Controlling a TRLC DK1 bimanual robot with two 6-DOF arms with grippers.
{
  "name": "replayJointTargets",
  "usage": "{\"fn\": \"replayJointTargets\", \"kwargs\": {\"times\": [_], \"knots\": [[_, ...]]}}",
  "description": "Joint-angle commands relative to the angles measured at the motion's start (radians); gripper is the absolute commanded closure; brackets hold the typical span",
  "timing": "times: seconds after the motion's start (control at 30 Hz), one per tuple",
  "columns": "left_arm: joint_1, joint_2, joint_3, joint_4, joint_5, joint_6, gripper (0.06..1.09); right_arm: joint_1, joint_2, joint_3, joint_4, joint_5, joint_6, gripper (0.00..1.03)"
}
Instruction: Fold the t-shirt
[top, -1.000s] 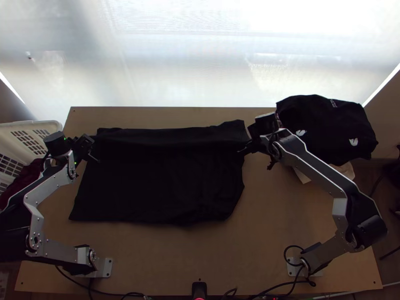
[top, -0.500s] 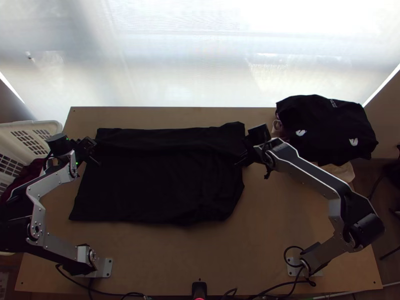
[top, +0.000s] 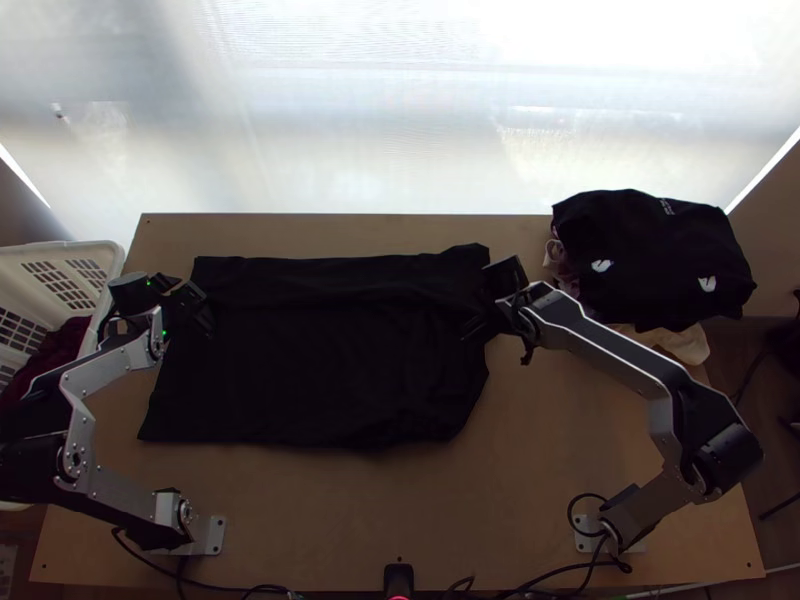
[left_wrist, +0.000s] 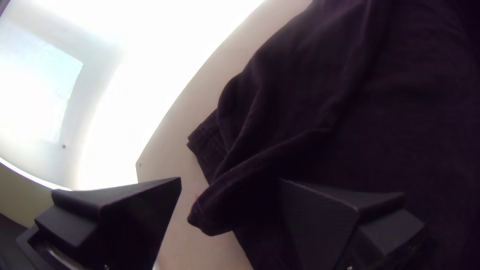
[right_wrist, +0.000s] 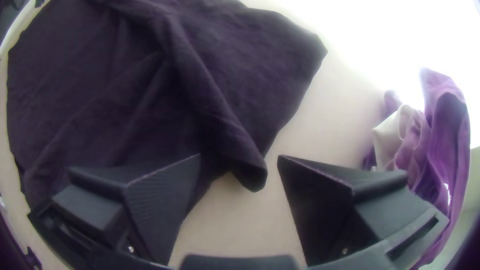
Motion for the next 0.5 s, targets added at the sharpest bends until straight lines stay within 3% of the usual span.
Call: {"fn": "replayJointTargets", "kwargs": {"times": [0.0,0.07,0.13,0.33,0.47], "knots": [[0.021,-0.11,-0.011,-0.086,0.045,0.004,0.1,0.018,-0.05,-0.007,-0.085,0.0,0.005,0.16],[0.046,-0.192,-0.006,-0.194,0.1,0.018,0.1,0.029,-0.087,-0.021,-0.119,-0.001,0.005,0.15],[0.064,-0.291,-0.011,-0.383,0.183,0.102,0.1,0.047,-0.136,-0.052,-0.14,-0.006,0.0,0.15],[0.129,-0.623,-0.095,-0.869,0.336,0.492,0.11,0.179,-0.308,-0.165,-0.232,-0.014,-0.009,0.15],[0.153,-0.735,-0.086,-1.142,0.355,0.714,0.11,0.305,-0.395,-0.213,-0.289,-0.015,-0.008,0.15]]}}
